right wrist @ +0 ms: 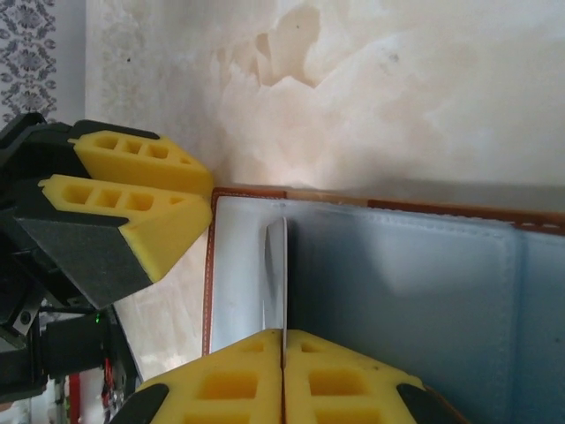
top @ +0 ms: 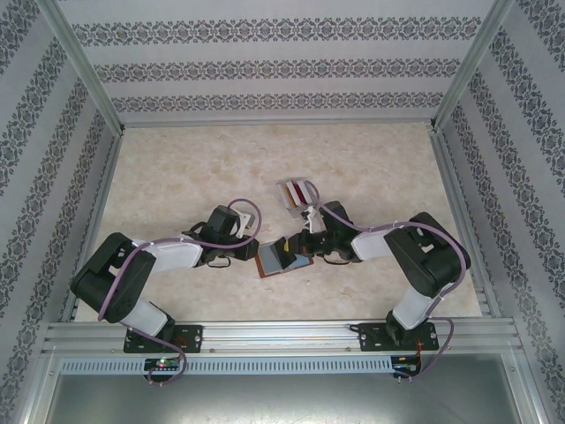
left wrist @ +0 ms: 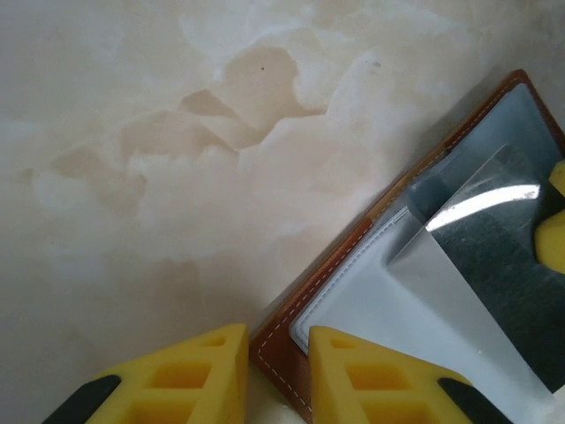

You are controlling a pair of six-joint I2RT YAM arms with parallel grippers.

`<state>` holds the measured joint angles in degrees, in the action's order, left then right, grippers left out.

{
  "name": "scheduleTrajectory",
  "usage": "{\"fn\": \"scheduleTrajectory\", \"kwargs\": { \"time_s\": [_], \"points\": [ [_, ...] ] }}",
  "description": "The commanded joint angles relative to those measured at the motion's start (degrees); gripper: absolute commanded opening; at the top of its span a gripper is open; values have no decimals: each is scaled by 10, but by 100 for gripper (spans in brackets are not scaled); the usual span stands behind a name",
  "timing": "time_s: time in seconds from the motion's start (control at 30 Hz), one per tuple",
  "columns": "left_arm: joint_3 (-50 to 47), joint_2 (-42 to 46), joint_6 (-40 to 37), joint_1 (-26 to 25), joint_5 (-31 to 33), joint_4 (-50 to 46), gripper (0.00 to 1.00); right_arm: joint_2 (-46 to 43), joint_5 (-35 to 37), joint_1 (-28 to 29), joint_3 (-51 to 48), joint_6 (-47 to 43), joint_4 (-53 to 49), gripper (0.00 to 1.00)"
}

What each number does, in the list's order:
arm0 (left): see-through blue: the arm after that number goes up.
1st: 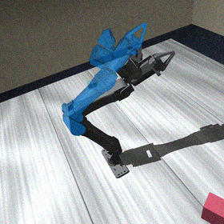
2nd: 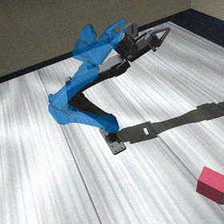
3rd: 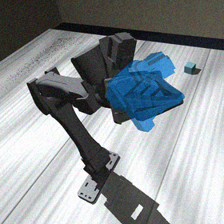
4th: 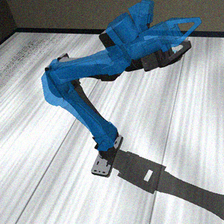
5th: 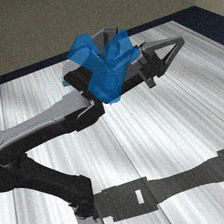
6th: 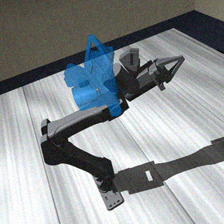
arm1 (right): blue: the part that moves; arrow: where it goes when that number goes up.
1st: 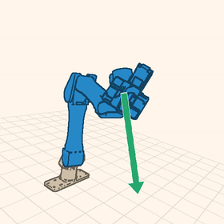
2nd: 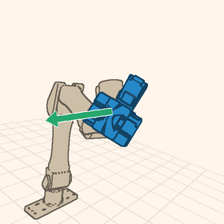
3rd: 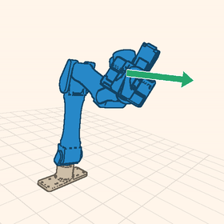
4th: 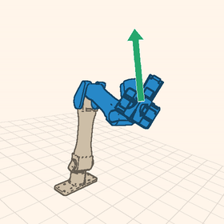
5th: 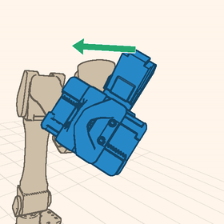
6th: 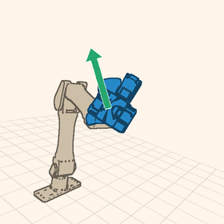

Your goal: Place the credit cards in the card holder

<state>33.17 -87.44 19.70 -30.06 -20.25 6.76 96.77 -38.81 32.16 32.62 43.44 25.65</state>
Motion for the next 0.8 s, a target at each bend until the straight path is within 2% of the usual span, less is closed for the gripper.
{"fn": "scheduleTrajectory", "kwargs": {
  "time_s": [0.0,0.13,0.3,0.6,0.7,0.77],
  "points": [
    [14,-4,6,-9,4,-10,24,-19,85,14,-17,34,14,9],
    [12,-2,9,-8,1,-7,24,-28,118,38,-19,48,16,10],
    [14,-1,10,-8,5,-15,24,-20,134,61,-16,55,15,15],
    [18,-1,11,-9,18,-26,23,-73,166,62,-33,21,-61,29],
    [18,-2,11,-9,18,-26,23,-76,167,62,-31,15,-74,28],
    [19,-3,10,-9,17,-28,22,-68,161,63,-29,17,-70,18]
  ]
}}
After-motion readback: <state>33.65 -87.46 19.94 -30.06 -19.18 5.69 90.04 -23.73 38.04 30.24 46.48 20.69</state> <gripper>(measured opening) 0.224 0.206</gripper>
